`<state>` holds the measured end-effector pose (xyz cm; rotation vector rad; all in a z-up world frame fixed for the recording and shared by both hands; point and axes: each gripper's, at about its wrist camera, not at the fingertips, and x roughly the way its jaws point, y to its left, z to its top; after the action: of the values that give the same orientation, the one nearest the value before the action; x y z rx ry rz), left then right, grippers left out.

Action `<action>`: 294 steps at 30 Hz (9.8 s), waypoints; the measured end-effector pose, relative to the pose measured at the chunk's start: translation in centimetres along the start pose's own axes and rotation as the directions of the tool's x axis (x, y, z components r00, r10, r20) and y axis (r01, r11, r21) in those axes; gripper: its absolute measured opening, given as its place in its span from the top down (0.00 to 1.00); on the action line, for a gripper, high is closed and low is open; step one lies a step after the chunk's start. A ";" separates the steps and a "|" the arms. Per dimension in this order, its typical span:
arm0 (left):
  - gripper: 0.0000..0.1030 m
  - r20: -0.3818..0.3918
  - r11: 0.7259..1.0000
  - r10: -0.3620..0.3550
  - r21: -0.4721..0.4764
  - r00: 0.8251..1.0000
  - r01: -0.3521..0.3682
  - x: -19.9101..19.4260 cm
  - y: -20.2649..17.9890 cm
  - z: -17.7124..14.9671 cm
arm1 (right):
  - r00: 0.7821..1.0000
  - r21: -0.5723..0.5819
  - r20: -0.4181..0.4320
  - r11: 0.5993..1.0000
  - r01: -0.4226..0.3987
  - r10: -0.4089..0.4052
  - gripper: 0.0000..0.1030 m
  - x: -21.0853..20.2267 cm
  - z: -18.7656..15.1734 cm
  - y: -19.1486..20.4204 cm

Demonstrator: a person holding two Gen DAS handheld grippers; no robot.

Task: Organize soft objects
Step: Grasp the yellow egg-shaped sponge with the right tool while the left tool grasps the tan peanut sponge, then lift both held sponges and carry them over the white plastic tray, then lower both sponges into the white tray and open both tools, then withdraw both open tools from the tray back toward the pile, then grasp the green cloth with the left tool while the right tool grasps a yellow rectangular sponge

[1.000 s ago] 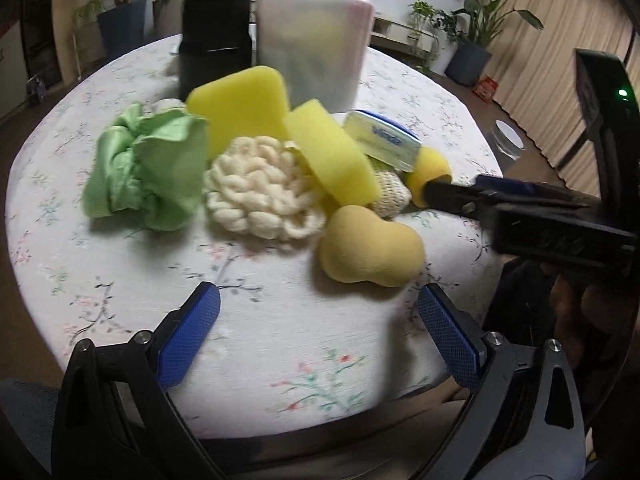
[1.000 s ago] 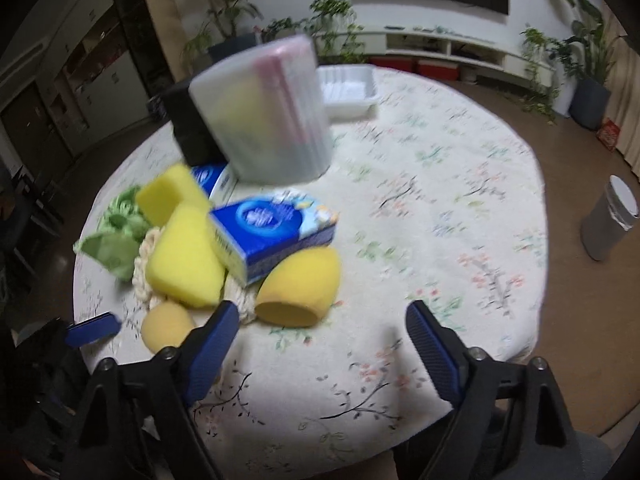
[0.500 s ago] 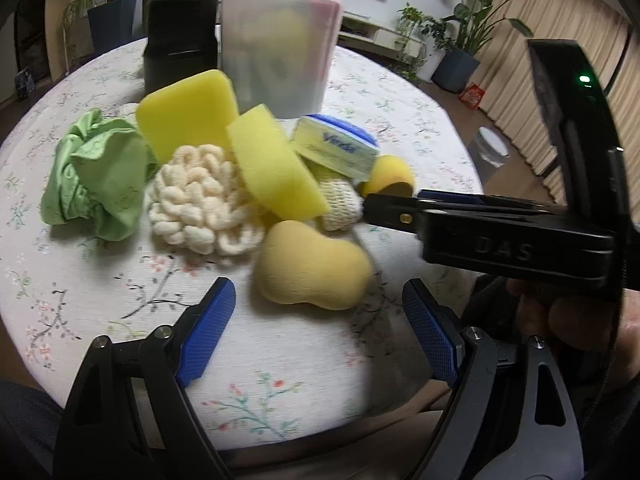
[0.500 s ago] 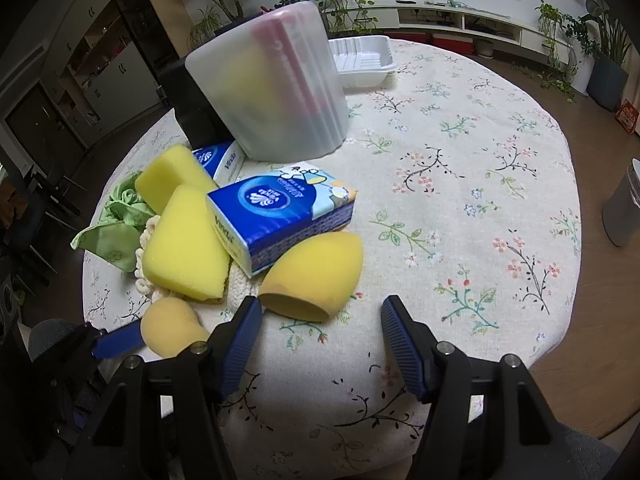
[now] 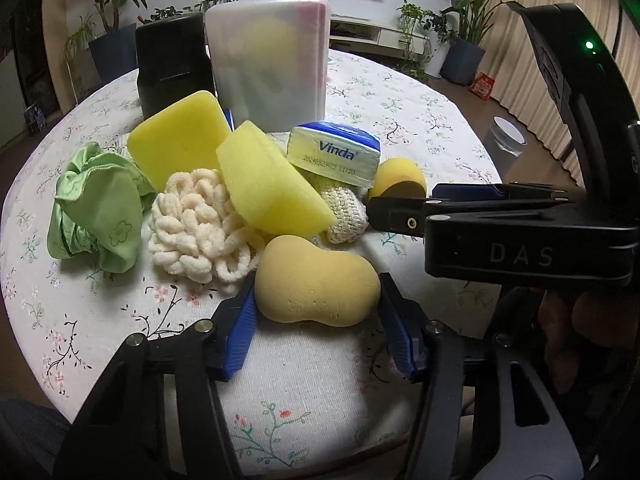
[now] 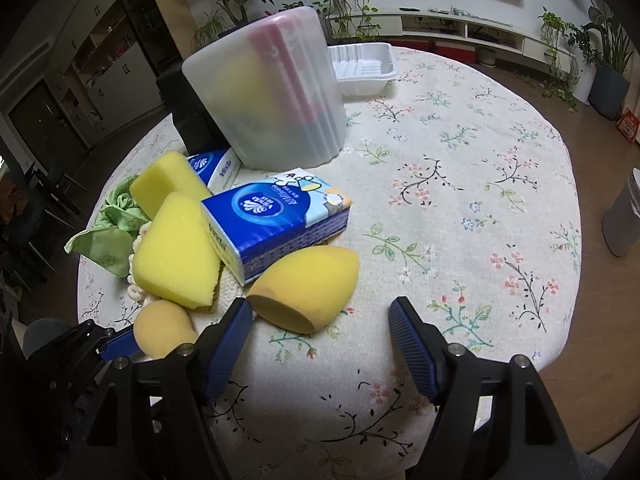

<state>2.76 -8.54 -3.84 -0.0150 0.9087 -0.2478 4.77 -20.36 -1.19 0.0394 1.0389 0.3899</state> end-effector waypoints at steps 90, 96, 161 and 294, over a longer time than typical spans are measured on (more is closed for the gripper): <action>0.57 0.100 0.999 -0.011 -0.047 0.995 0.016 2.7 23.1 25.3 | 0.980 -0.124 0.189 0.988 0.087 -0.062 0.50 2.4 24.9 -5.9; 0.57 0.015 1.000 -0.002 0.009 1.000 0.001 7.9 23.4 27.2 | 0.994 -0.155 0.090 0.986 0.068 -0.054 0.50 8.0 28.4 -6.9; 0.17 0.076 0.999 -0.045 -0.006 0.996 0.046 9.8 25.6 28.4 | 0.997 -0.273 0.060 0.960 0.056 -0.041 0.22 13.2 30.0 -4.9; 0.73 0.038 0.974 0.031 -0.227 0.999 -0.021 -1.3 16.4 2.1 | 0.990 -0.183 0.063 0.976 -0.114 0.127 0.60 1.4 1.8 7.9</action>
<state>7.04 7.50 -3.46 -0.2187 0.8921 -0.1178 4.55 -12.32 0.26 -0.0441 0.9272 0.5872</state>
